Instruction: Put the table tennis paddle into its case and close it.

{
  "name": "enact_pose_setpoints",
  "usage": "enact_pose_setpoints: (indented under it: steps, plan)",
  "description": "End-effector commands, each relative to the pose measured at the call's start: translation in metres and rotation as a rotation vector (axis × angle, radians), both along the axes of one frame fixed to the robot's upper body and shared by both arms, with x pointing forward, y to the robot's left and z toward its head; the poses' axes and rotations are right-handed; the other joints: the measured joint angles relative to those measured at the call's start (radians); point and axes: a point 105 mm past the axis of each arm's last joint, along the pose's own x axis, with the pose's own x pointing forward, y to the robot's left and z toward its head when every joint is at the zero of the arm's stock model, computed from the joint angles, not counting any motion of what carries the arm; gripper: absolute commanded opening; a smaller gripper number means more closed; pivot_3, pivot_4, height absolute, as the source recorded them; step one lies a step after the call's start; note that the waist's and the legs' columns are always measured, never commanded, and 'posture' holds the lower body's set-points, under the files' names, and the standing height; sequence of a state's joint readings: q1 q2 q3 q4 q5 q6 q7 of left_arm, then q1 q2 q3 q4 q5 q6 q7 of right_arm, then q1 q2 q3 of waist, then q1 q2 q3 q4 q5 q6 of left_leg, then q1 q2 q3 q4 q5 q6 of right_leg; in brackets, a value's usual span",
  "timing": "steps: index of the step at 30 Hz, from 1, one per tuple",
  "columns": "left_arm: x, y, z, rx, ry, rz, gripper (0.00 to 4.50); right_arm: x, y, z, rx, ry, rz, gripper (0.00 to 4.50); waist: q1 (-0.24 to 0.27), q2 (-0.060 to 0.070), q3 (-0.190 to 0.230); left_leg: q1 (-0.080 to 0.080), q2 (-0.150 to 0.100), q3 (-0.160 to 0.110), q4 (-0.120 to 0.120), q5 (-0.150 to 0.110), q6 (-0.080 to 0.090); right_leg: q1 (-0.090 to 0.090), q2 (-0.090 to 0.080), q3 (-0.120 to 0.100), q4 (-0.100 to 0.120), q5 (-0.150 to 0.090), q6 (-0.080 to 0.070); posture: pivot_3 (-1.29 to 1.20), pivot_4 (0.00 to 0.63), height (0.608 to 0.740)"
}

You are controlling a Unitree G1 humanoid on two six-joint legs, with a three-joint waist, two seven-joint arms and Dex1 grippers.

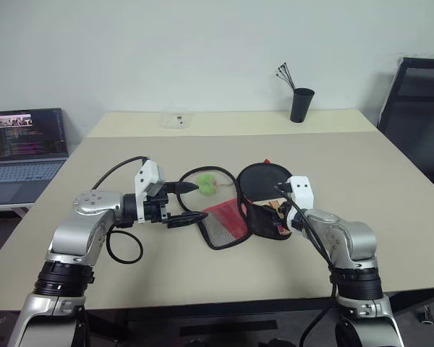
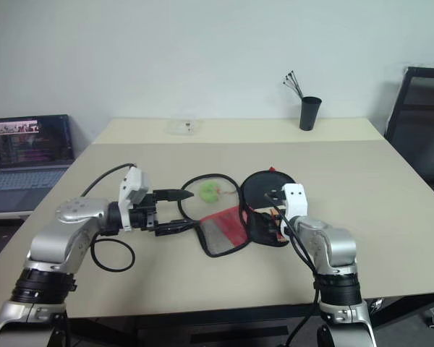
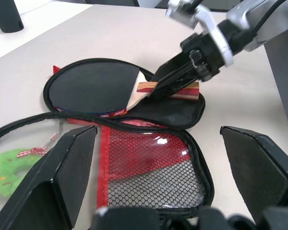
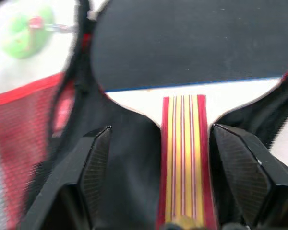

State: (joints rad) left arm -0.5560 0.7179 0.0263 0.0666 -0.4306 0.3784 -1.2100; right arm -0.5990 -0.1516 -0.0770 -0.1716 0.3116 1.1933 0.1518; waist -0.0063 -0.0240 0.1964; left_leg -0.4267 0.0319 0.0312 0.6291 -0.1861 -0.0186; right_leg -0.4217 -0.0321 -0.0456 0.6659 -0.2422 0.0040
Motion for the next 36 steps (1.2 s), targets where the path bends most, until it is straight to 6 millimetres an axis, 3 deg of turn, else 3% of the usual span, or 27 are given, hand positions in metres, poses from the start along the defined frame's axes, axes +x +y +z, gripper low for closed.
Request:
enact_pose_setpoints:
  steps: [1,6,13,19,28,36]
  plan:
    - [0.0,-0.002,0.012,-0.002,-0.055,-0.011,4.5,-0.011,-0.009,0.021,-0.01,-0.082,0.058,3.73,0.003,0.0,0.0,0.0,0.0,0.0,0.0,0.0,0.0,0.0,0.0,0.0,0.0,0.0,0.0,0.0,0.15,0.74]
    - [0.0,-0.001,0.01,-0.003,-0.049,-0.009,4.5,-0.027,-0.036,0.032,-0.019,-0.1,0.131,3.73,0.004,0.0,0.0,0.0,0.0,0.0,0.0,0.0,0.0,0.0,-0.001,-0.001,-0.001,0.0,0.0,0.0,0.15,0.74]
    - [0.002,-0.004,0.009,-0.008,-0.048,-0.019,4.5,-0.048,-0.056,0.015,-0.095,-0.035,0.238,3.73,0.004,-0.001,0.0,0.0,-0.001,0.0,0.0,0.0,0.0,0.0,-0.001,-0.001,-0.001,0.0,0.0,0.0,0.15,0.74]
    - [0.002,-0.006,0.008,-0.008,-0.048,-0.025,4.5,-0.054,-0.054,-0.001,-0.123,-0.012,0.308,3.73,0.003,-0.001,0.0,0.0,-0.001,0.001,0.0,0.0,0.0,0.0,0.0,-0.001,-0.001,0.0,0.0,0.0,0.15,0.74]
    - [0.001,-0.005,0.009,-0.002,-0.045,-0.025,4.5,-0.049,-0.03,-0.011,-0.119,-0.017,0.373,3.73,0.004,-0.002,0.0,0.0,-0.001,0.0,0.0,0.0,0.0,0.001,0.0,-0.001,-0.001,0.0,0.0,0.0,0.15,0.74]
    - [0.0,-0.003,0.009,0.0,-0.044,-0.016,4.5,-0.049,-0.02,-0.006,-0.093,-0.031,0.403,3.73,0.003,-0.002,0.0,0.0,-0.001,0.0,0.0,0.0,0.0,0.0,0.0,-0.001,-0.001,0.0,0.0,0.0,0.15,0.74]
